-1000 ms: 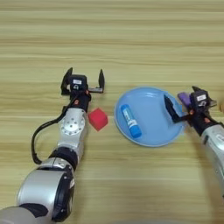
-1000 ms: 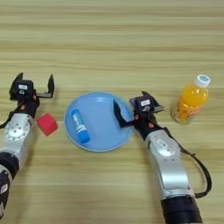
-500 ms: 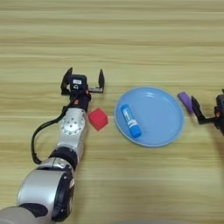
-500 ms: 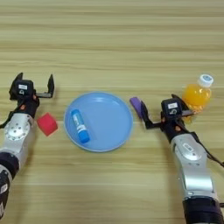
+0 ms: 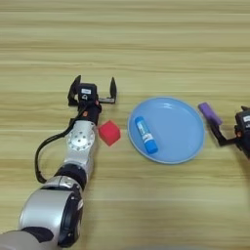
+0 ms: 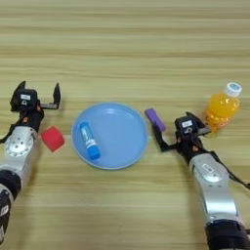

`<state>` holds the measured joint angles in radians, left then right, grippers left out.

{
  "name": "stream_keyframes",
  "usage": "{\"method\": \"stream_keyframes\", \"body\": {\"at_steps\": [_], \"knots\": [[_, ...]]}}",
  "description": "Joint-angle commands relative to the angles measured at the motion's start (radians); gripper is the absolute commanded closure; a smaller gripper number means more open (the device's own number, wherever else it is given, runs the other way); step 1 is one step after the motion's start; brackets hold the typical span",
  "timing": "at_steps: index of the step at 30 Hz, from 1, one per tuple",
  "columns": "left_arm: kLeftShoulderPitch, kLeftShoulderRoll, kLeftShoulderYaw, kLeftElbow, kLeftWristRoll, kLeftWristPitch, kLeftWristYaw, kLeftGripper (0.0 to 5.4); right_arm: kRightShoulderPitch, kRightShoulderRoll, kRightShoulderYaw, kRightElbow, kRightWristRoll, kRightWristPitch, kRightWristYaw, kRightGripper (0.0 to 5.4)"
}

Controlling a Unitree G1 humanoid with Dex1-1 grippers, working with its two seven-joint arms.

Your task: Move the objects on the table

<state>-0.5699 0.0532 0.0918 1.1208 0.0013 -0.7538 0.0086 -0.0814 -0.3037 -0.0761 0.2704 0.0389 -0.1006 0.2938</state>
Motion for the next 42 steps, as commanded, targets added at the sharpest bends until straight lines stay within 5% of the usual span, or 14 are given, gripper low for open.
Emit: {"method": "stream_keyframes", "body": {"at_steps": [1,27,37,42], "knots": [[-0.020,0.003,-0.005,0.009,0.016,-0.004,0.001,0.00,-0.009,0.003,0.018,0.024,-0.013,-0.012,0.008,0.04],[-0.018,0.001,-0.006,0.008,0.017,-0.006,0.003,0.00,-0.133,0.019,0.007,0.288,0.052,-0.025,0.066,0.04],[-0.018,0.000,-0.006,0.008,0.017,-0.005,0.004,0.00,-0.142,0.046,-0.012,0.297,0.174,0.135,0.185,0.04],[-0.019,0.000,-0.006,0.009,0.017,-0.005,0.004,0.00,-0.142,0.041,-0.008,0.303,0.165,0.141,0.180,0.04]]}}
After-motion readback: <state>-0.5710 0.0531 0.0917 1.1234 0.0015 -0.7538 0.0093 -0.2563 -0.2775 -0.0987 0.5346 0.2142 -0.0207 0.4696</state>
